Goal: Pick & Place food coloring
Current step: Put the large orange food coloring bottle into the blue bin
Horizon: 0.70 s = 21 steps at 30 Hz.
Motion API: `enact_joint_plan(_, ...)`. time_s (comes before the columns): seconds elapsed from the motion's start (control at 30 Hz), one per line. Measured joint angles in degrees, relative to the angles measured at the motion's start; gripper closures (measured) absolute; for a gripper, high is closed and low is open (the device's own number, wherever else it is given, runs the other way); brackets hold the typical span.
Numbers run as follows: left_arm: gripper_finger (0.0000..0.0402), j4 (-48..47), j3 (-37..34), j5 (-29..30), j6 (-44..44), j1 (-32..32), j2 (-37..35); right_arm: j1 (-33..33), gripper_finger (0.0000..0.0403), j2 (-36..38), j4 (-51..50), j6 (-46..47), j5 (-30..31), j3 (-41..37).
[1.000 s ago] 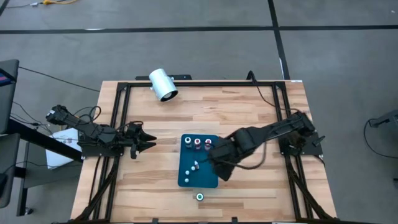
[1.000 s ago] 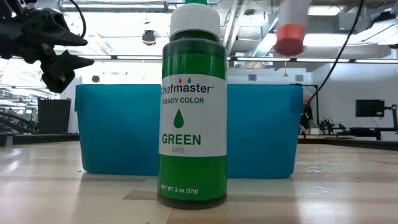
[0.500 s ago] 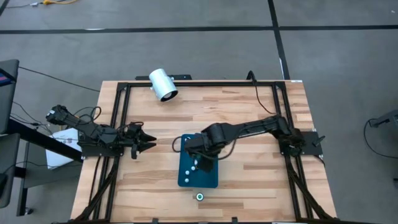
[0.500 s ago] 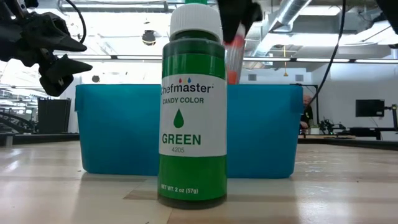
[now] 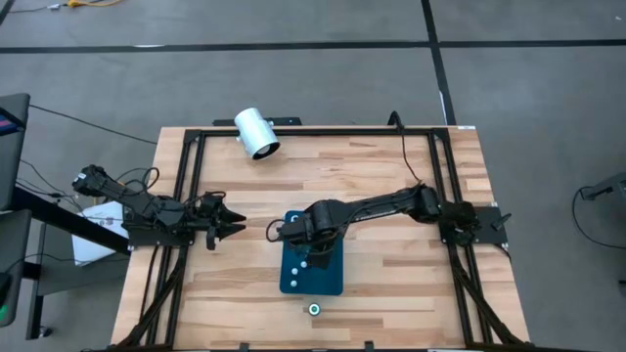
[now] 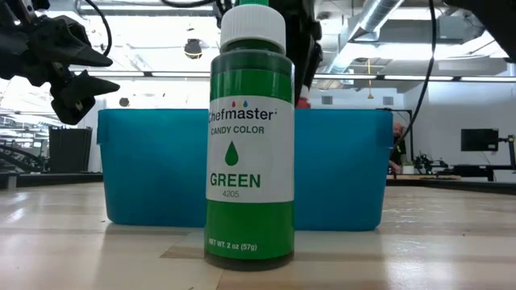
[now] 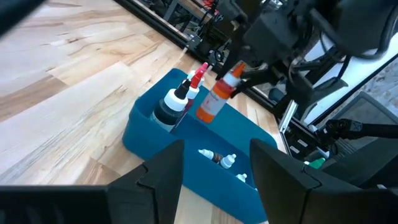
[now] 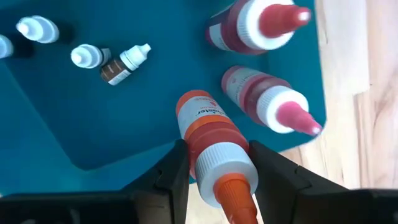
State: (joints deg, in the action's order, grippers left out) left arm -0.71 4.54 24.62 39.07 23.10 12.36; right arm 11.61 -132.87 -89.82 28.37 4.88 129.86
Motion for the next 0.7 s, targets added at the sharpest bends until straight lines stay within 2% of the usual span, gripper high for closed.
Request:
enact_joint_plan(0.4, 0.0227, -0.03, 0.00, 0.12, -0.33, 0.00, 0.00, 0.23, 0.0273, -1.57, 1.92, -0.53, 4.16, -0.48)
enact_joint_plan(0.7, 0.0227, -0.04, 0.00, 0.09, -0.31, 0.00, 0.00, -0.09, 0.0272, -1.57, 1.95, -1.41, 4.09, -0.48)
